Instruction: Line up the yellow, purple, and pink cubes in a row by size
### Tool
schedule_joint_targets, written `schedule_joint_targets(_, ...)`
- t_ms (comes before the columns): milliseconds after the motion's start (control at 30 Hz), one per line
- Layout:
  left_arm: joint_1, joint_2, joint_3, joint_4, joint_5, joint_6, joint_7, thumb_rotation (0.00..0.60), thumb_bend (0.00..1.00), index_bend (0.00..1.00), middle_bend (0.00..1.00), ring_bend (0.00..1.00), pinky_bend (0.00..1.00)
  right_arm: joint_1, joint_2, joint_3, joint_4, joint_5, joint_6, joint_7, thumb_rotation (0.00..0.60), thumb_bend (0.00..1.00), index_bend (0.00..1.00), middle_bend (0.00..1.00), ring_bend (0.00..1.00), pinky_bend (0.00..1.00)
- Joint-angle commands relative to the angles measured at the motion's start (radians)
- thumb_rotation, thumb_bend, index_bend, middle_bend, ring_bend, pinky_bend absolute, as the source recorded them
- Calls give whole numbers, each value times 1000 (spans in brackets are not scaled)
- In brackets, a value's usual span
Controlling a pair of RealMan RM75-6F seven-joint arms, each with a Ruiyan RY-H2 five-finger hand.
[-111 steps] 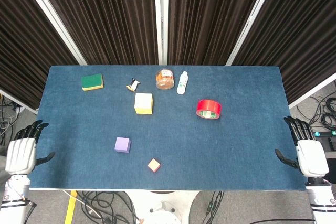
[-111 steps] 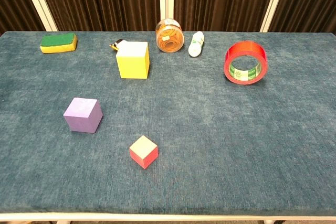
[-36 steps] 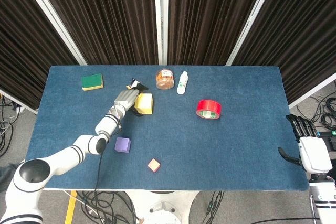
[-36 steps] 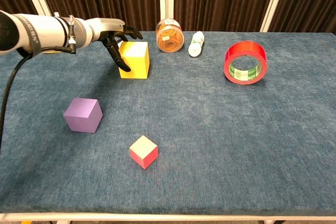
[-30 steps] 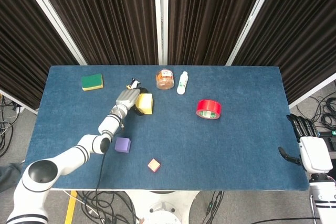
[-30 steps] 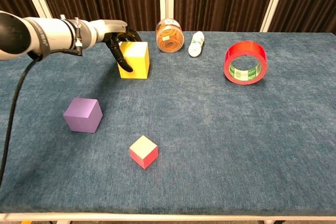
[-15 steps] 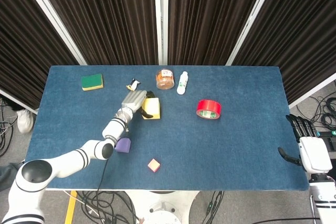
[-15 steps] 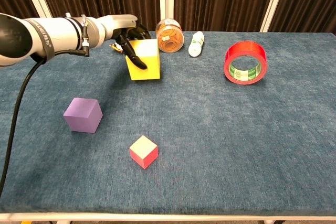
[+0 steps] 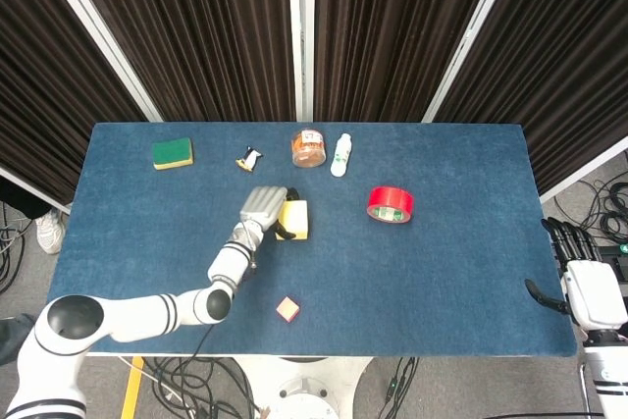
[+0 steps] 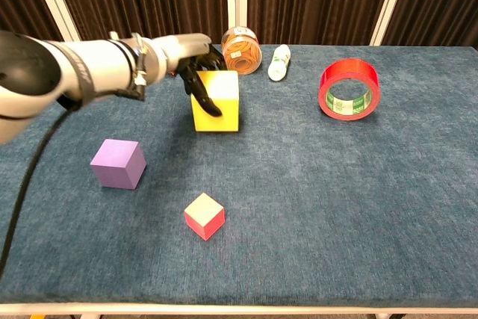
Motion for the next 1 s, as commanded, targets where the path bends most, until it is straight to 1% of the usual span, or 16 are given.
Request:
schedule_joint_targets(33, -17, -16, 2, -5, -34, 0, 33, 600, 90, 342, 459, 425, 462, -2, 1, -1, 0, 2, 0, -1, 600, 162, 0, 53, 0, 0)
schedule_joint_targets(67, -19, -14, 2, -10, -38, 0, 40, 600, 89, 280, 389, 356, 440, -3, 1, -1, -1, 3, 1, 0, 600, 163, 0, 53, 0, 0)
schedule_joint_targets(167, -12, 3, 5, -46, -18, 19, 49, 600, 85, 187, 241, 218, 372, -5, 3, -1, -2, 5, 1, -2, 600, 164, 0, 53, 0, 0)
schedule_joint_targets(233, 3, 30, 8, -88, 23, 48, 45, 600, 83, 168, 209, 188, 333, -5, 2, 0, -2, 4, 2, -1, 600, 164, 0, 53, 0, 0)
schedule_joint_targets(300, 23, 66, 14, -140, 74, 77, 36, 600, 81, 163, 202, 181, 316, -4, 1, 0, -1, 2, 2, -2, 600, 164, 0, 53, 0, 0)
schedule_joint_targets(433, 94, 188, 58, -274, 261, 130, -11, 600, 75, 161, 201, 181, 293, -1, 0, 2, -1, -5, 4, 2, 600, 165, 0, 53, 0, 0)
schedule_joint_targets(500, 142, 268, 108, -329, 412, 149, -55, 600, 76, 162, 206, 181, 288, 1, -1, 2, 0, -10, 4, 4, 600, 164, 0, 53, 0, 0)
schedule_joint_targets(600, 188, 344, 171, -353, 585, 161, -118, 600, 83, 182, 238, 185, 285, 4, -3, 1, 0, -14, 1, 4, 600, 164, 0, 53, 0, 0)
schedule_joint_targets(700, 228, 406, 244, -338, 778, 175, -207, 600, 90, 212, 295, 232, 289, 7, -6, 1, -2, -22, 1, 3, 600, 165, 0, 53, 0, 0)
schedule_joint_targets(767, 243, 419, 284, -305, 881, 195, -242, 600, 94, 226, 340, 264, 293, 8, -6, 0, -4, -23, 1, 0, 600, 164, 0, 53, 0, 0)
schedule_joint_targets(867, 251, 420, 351, -219, 1044, 214, -330, 600, 100, 231, 355, 274, 331, 4, -3, -1, -9, -22, 5, -7, 600, 164, 0, 53, 0, 0)
schedule_joint_targets(1000, 258, 394, 415, -87, 1198, 261, -440, 600, 114, 234, 334, 273, 342, -4, 1, -3, -20, -21, 16, -17, 600, 165, 0, 54, 0, 0)
